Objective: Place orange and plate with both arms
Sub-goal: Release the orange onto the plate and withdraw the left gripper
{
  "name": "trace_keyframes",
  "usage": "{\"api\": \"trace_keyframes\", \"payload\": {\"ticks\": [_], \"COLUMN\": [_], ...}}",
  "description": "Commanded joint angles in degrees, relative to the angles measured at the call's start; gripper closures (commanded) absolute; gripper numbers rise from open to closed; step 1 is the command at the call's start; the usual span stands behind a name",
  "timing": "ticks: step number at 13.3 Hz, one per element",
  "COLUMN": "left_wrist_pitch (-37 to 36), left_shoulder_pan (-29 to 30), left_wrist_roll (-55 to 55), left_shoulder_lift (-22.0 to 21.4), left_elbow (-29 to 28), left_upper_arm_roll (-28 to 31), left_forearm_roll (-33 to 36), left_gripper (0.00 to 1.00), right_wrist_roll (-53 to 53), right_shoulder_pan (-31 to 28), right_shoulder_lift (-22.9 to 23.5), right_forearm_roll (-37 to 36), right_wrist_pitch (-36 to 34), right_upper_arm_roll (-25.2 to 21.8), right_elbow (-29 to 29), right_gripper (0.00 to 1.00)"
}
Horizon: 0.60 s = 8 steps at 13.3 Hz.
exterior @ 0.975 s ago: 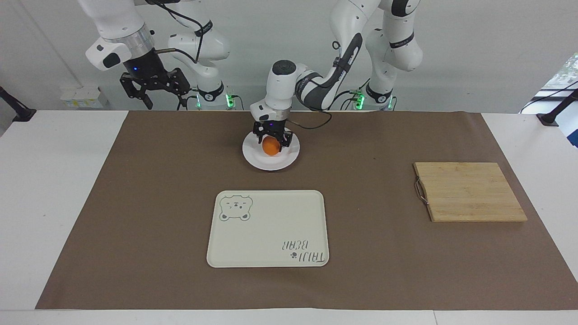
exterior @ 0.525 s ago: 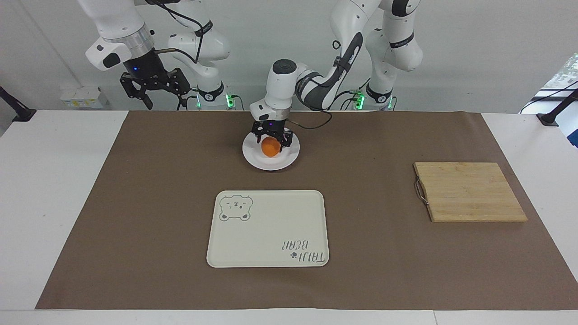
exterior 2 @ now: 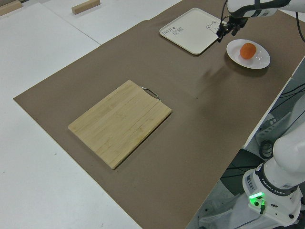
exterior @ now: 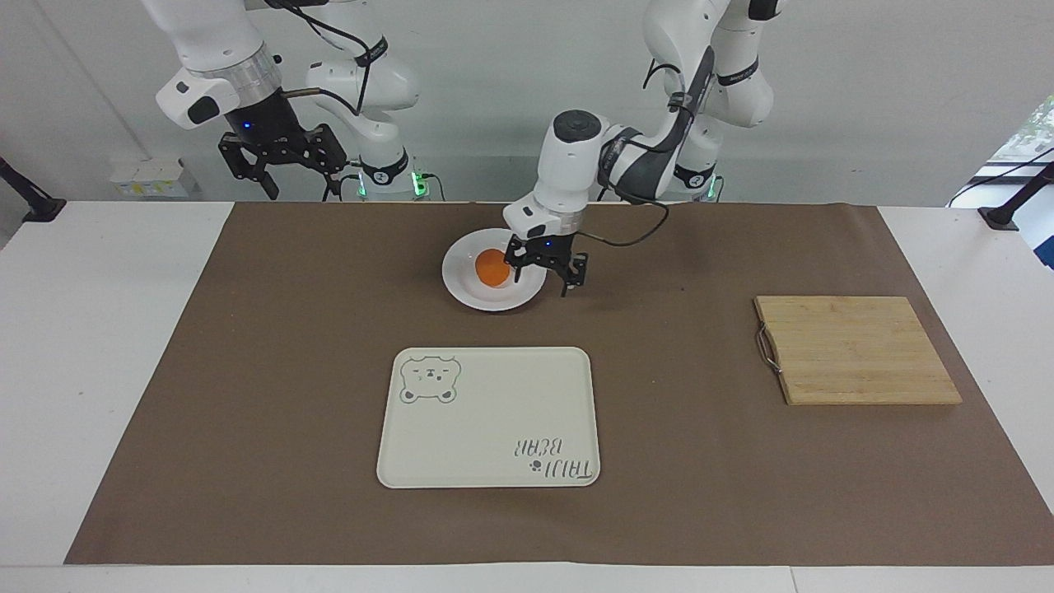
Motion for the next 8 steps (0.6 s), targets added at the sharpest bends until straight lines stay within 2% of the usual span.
{"api": "trace_keyframes", "payload": {"ticks": [1,4,6,8], "left_wrist_pitch": [-4.6,-11.3,-19.9,-25.4], "left_shoulder_pan": [6.5,13.6,16.5,19.6], "left_wrist_roll": [6.0,12.2,14.6,16.3], "left_shoulder_lift": [-4.0,-7.8,-7.9,-7.9], "left_elbow": [-0.4,2.8,9.2,15.0], "left_upper_arm_roll": [-0.6,-0.6,-0.6,-0.6], "left_forearm_roll": [0.8,0.8,0.8,0.8], "left_gripper": [0.00,0.00,0.00,0.00], "right_wrist_roll": [1.1,1.1,1.1,1.1], "right_shoulder_pan": [-0.8,-0.8,-0.8,-0.8], "right_shoulder_lift": [-0.4,-0.4,-0.4,-0.4], "right_forearm_roll": [1.2,1.2,1.1,1.1], "right_wrist_pitch": [-0.1,-0.1,-0.1,-0.1], "right_upper_arm_roll": [0.3,0.3,0.3,0.3], "right_elbow": [0.1,0.1,0.1,0.1], "right_gripper": [0.00,0.00,0.00,0.00]}}
